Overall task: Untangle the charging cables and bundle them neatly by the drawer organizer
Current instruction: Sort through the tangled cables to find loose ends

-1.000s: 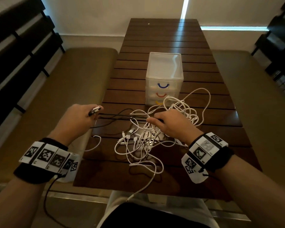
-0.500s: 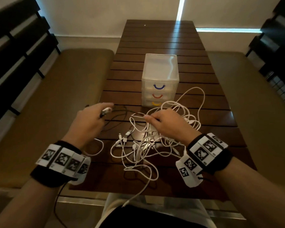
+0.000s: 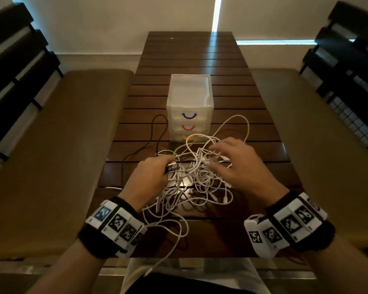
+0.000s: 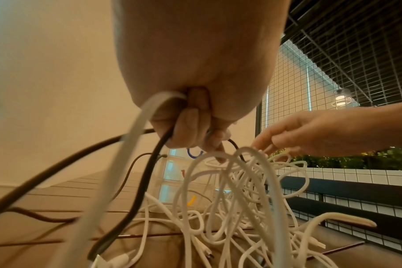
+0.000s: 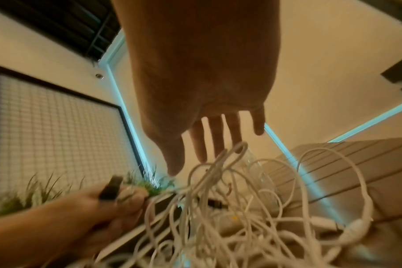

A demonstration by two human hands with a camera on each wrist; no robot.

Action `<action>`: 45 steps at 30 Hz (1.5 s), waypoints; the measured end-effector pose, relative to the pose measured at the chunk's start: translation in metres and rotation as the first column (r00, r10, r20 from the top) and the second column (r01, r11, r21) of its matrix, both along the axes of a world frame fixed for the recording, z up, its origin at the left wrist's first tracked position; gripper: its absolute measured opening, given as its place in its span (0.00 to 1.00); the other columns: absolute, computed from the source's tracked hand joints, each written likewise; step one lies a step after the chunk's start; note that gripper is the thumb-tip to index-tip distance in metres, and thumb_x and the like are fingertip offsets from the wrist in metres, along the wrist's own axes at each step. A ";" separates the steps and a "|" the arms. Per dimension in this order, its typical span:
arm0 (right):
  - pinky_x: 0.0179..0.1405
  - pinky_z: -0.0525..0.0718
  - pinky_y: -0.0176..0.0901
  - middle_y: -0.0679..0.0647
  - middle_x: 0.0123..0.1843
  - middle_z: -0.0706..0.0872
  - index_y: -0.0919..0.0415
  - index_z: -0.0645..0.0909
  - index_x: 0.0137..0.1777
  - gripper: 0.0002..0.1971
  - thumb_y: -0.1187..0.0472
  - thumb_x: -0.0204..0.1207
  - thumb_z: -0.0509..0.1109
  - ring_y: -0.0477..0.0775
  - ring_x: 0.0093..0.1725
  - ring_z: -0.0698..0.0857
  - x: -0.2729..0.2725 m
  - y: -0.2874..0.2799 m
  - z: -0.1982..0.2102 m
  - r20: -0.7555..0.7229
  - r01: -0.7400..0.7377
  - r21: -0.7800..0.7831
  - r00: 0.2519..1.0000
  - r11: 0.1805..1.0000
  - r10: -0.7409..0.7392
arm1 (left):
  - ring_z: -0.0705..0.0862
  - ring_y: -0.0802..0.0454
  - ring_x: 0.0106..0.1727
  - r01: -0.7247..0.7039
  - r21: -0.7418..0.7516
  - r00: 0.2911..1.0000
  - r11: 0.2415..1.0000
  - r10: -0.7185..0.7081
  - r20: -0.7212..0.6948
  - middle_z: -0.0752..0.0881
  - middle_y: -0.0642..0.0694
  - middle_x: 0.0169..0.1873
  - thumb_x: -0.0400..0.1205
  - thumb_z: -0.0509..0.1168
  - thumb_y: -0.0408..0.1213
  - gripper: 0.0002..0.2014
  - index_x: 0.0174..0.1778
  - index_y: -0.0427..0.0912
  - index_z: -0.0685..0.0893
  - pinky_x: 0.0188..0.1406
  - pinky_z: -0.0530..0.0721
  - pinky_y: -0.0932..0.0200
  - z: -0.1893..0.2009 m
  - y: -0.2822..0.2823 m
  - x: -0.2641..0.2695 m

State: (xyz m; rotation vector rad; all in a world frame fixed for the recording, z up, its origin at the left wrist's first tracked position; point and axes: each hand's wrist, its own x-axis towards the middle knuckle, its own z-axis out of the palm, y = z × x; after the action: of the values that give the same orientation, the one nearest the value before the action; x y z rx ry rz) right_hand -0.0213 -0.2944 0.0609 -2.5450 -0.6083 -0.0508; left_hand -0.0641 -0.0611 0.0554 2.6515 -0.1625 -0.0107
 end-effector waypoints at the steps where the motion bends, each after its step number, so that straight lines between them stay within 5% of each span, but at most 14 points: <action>1: 0.72 0.74 0.53 0.48 0.71 0.78 0.47 0.74 0.76 0.30 0.39 0.76 0.72 0.50 0.72 0.72 -0.004 0.001 -0.006 -0.072 -0.036 -0.078 0.997 0.996 0.030 | 0.86 0.49 0.52 -0.001 -0.011 1.000 1.000 0.001 -0.001 0.89 0.51 0.50 0.82 0.66 0.35 0.12 0.60 0.51 0.85 0.47 0.82 0.53 0.000 0.000 0.001; 3: 0.72 0.74 0.53 0.48 0.75 0.74 0.44 0.65 0.82 0.37 0.35 0.75 0.69 0.53 0.74 0.67 -0.012 0.011 -0.017 -0.096 -0.082 -0.215 0.993 0.973 0.062 | 0.85 0.50 0.49 0.006 -0.024 1.000 1.000 -0.006 -0.008 0.89 0.52 0.48 0.83 0.66 0.35 0.11 0.58 0.52 0.85 0.45 0.82 0.52 0.001 -0.002 0.001; 6: 0.62 0.75 0.54 0.50 0.69 0.78 0.46 0.68 0.80 0.32 0.37 0.78 0.66 0.57 0.68 0.71 -0.010 0.031 -0.031 0.033 -0.028 -0.330 0.999 0.943 0.041 | 0.85 0.51 0.48 -0.002 -0.057 1.000 0.998 0.001 -0.012 0.89 0.52 0.46 0.82 0.66 0.33 0.11 0.57 0.50 0.86 0.43 0.80 0.54 0.003 -0.001 0.000; 11: 0.59 0.73 0.52 0.51 0.61 0.84 0.52 0.82 0.63 0.16 0.49 0.79 0.71 0.56 0.63 0.76 -0.001 0.041 -0.042 0.104 0.028 -0.331 0.995 0.943 0.007 | 0.81 0.55 0.40 -0.046 -0.049 0.999 0.998 0.045 -0.024 0.81 0.60 0.35 0.82 0.64 0.30 0.11 0.48 0.52 0.85 0.34 0.72 0.61 0.000 0.011 -0.002; 19: 0.53 0.72 0.53 0.49 0.52 0.84 0.53 0.85 0.56 0.13 0.47 0.79 0.68 0.54 0.56 0.78 -0.004 0.034 -0.040 0.098 0.012 -0.244 0.995 0.970 0.012 | 0.80 0.59 0.28 -0.103 -0.078 0.995 0.992 0.103 -0.001 0.83 0.55 0.28 0.85 0.63 0.35 0.12 0.38 0.56 0.81 0.25 0.74 0.58 0.004 0.030 -0.002; 23: 0.51 0.71 0.52 0.46 0.51 0.83 0.52 0.86 0.55 0.14 0.46 0.81 0.64 0.53 0.56 0.77 -0.004 0.039 -0.029 0.047 -0.066 -0.258 0.996 0.964 0.081 | 0.82 0.56 0.33 -0.097 -0.058 0.995 0.994 0.097 -0.004 0.85 0.55 0.31 0.85 0.63 0.37 0.10 0.41 0.54 0.83 0.32 0.80 0.53 0.011 0.028 -0.006; 25: 0.52 0.72 0.51 0.47 0.52 0.83 0.53 0.85 0.55 0.18 0.44 0.81 0.58 0.52 0.56 0.77 0.002 0.031 -0.028 -0.006 -0.070 -0.295 0.997 0.953 0.071 | 0.82 0.51 0.37 -0.204 -0.098 0.978 0.974 0.207 0.020 0.85 0.54 0.36 0.85 0.62 0.32 0.11 0.42 0.52 0.84 0.37 0.81 0.53 0.015 0.043 -0.005; 27: 0.51 0.75 0.49 0.52 0.50 0.84 0.57 0.86 0.52 0.15 0.46 0.82 0.64 0.56 0.56 0.79 0.010 0.005 -0.031 -0.081 0.035 -0.258 0.995 0.965 -0.058 | 0.81 0.48 0.42 -0.384 -0.154 0.912 0.910 0.400 0.092 0.84 0.50 0.39 0.86 0.60 0.30 0.15 0.39 0.56 0.81 0.40 0.78 0.55 0.024 0.080 0.000; 30: 0.45 0.76 0.48 0.55 0.47 0.86 0.61 0.87 0.48 0.15 0.49 0.81 0.70 0.58 0.51 0.80 0.020 -0.018 -0.036 -0.103 0.144 -0.157 0.981 0.977 -0.161 | 0.81 0.42 0.42 -0.457 0.011 0.877 0.890 0.448 0.175 0.85 0.43 0.38 0.86 0.61 0.38 0.11 0.38 0.54 0.78 0.40 0.77 0.51 0.038 0.124 0.002; 33: 0.48 0.78 0.49 0.55 0.50 0.87 0.60 0.88 0.50 0.14 0.48 0.80 0.71 0.58 0.53 0.79 0.023 0.001 -0.033 -0.060 0.091 -0.181 0.993 0.979 -0.103 | 0.79 0.46 0.34 -0.327 0.056 0.934 0.944 0.313 0.173 0.82 0.47 0.32 0.86 0.62 0.39 0.10 0.39 0.55 0.80 0.31 0.71 0.54 0.037 0.110 0.004; 37: 0.51 0.75 0.47 0.53 0.56 0.83 0.55 0.85 0.56 0.14 0.47 0.77 0.73 0.59 0.58 0.78 0.021 0.009 -0.030 -0.112 0.053 -0.189 0.991 0.981 -0.075 | 0.73 0.55 0.28 -0.316 -0.028 0.946 0.948 0.317 0.074 0.78 0.52 0.27 0.86 0.62 0.37 0.10 0.39 0.51 0.83 0.26 0.64 0.57 0.030 0.103 -0.001; 41: 0.65 0.73 0.56 0.52 0.67 0.75 0.47 0.75 0.72 0.28 0.49 0.71 0.73 0.60 0.69 0.70 0.013 0.009 -0.007 -0.171 -0.021 -0.315 0.985 0.949 -0.035 | 0.73 0.64 0.28 -0.331 -0.029 0.943 0.943 0.331 0.032 0.77 0.60 0.28 0.86 0.62 0.40 0.09 0.42 0.53 0.84 0.25 0.64 0.62 0.023 0.115 -0.008; 45: 0.68 0.69 0.60 0.52 0.70 0.75 0.48 0.77 0.72 0.27 0.49 0.70 0.71 0.59 0.72 0.66 0.002 0.050 0.023 0.046 -0.006 -0.361 0.999 0.932 0.024 | 0.79 0.56 0.34 -0.308 -0.080 0.949 0.948 0.312 0.035 0.80 0.57 0.31 0.86 0.62 0.41 0.12 0.37 0.59 0.80 0.29 0.68 0.63 0.019 0.118 -0.008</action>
State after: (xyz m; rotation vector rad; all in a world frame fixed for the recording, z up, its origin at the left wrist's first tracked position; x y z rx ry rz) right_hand -0.0195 -0.2445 0.0842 -2.9017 -0.7119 0.0036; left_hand -0.0721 0.0568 0.0742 2.5755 0.2367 0.1585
